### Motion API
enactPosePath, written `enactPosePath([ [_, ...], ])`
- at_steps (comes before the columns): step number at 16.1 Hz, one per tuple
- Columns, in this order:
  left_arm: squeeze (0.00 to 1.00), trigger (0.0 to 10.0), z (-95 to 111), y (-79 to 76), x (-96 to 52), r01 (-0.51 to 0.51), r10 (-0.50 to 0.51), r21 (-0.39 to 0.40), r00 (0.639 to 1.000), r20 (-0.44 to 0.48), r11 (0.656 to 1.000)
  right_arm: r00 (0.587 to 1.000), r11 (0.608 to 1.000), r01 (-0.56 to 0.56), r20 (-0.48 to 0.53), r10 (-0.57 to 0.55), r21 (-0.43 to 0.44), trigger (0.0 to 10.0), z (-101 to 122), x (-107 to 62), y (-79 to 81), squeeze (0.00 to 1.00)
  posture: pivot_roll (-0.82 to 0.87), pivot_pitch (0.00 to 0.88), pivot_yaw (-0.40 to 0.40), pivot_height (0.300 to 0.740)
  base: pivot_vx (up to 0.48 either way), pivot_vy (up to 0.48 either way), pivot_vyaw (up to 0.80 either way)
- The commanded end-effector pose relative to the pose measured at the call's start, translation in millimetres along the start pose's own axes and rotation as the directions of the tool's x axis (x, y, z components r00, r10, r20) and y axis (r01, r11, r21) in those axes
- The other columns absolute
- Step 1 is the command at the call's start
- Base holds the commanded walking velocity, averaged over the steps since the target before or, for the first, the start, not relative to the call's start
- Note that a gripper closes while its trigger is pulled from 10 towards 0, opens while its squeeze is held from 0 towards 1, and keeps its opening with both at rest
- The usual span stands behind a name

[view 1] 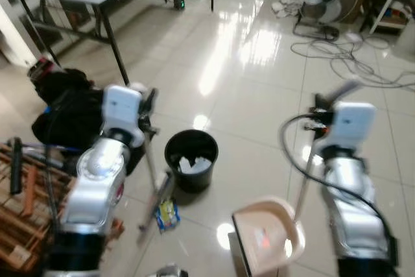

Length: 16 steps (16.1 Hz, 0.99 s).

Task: Sweep floor

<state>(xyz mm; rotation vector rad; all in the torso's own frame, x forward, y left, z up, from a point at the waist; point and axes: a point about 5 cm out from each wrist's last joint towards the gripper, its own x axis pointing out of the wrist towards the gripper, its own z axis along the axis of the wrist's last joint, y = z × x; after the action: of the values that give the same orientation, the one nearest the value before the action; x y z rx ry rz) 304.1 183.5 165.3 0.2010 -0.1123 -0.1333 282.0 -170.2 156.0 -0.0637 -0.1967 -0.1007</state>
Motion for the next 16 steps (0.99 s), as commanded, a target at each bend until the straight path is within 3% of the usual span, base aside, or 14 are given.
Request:
enactPosePath([
  [1, 0.0, 10.0, 7, -1.4, 1.9, 0.0, 0.0, 0.023, 0.999, 0.034, 1.0, 1.0, 0.998, 0.016, 0.012, -0.017, 0.055, 10.0, 3, 0.0, -4.2, 0.0, -0.02, 0.07, 0.032, 0.74, 0.334, 0.0, 0.0],
  [5, 0.0, 10.0, 5, 2.6, -0.2, -0.003, 0.002, 0.026, 0.999, 0.032, 1.0, 1.0, 0.999, 0.019, 0.002, -0.019, 0.038, 10.0, 0, -2.9, -3.7, 0.0, -0.02, 0.079, 0.027, 0.74, 0.166, 0.0, 0.0],
  [7, 0.0, 10.0, -9, 0.4, -0.3, 0.01, -0.008, 0.083, 1.0, -0.022, 0.996, 0.996, 0.996, 0.083, -0.005, -0.083, -0.007, 10.0, -7, -6.1, -9.6, 0.0, -0.01, 0.083, 0.029, 0.74, 0.0, 0.0, 0.0],
  [12, 0.0, 10.0, -17, -0.3, 1.7, 0.02, -0.017, 0.092, 0.999, -0.043, 0.996, 0.988, 0.992, 0.129, 0.082, -0.128, -0.01, 10.0, -1, -13.7, -20.3, 0.0, -0.01, 0.107, 0.035, 0.74, 0.0, 0.0, 0.0],
  [16, 0.0, 10.0, -24, -12.2, 15.9, 0.08, -0.077, 0.09, 0.996, -0.033, 0.993, 0.979, 0.989, 0.148, 0.141, -0.15, 0.028, 10.0, 0, -8.7, -19.6, 0.0, 0.01, 0.19, 0.049, 0.74, 0.0, 0.0, 0.0],
])
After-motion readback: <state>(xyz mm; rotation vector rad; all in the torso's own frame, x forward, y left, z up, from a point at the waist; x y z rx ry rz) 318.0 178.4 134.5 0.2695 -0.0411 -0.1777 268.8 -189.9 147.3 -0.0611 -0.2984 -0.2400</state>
